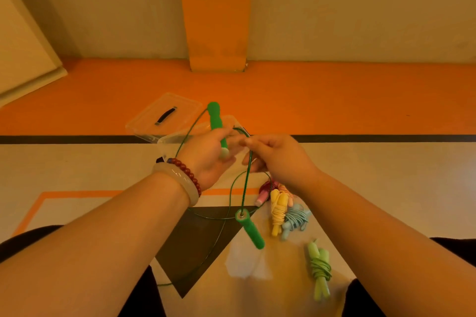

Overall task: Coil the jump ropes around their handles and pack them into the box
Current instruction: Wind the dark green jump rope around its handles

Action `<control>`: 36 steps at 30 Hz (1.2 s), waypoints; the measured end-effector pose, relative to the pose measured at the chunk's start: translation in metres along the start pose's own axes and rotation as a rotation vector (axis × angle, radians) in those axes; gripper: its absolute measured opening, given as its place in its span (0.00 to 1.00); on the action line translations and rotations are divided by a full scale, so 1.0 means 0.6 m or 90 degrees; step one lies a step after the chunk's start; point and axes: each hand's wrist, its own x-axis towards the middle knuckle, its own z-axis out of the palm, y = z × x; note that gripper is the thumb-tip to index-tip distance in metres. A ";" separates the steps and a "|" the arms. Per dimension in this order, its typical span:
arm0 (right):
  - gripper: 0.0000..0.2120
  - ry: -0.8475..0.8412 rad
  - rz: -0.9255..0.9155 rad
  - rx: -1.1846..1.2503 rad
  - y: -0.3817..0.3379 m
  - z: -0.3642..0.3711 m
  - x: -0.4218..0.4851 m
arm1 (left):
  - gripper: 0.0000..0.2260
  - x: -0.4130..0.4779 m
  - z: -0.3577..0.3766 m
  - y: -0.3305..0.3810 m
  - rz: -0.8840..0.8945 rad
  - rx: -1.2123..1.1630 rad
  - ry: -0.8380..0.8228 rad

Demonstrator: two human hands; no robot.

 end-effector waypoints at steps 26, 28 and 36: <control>0.05 -0.204 0.139 0.098 0.072 0.020 -0.007 | 0.06 0.008 -0.005 0.011 0.135 -0.023 -0.012; 0.05 -0.114 0.124 0.163 0.060 0.017 -0.003 | 0.05 0.009 -0.011 0.010 0.151 0.059 0.018; 0.08 0.101 0.038 0.363 0.007 -0.011 0.010 | 0.10 -0.023 0.016 -0.044 0.058 0.161 -0.108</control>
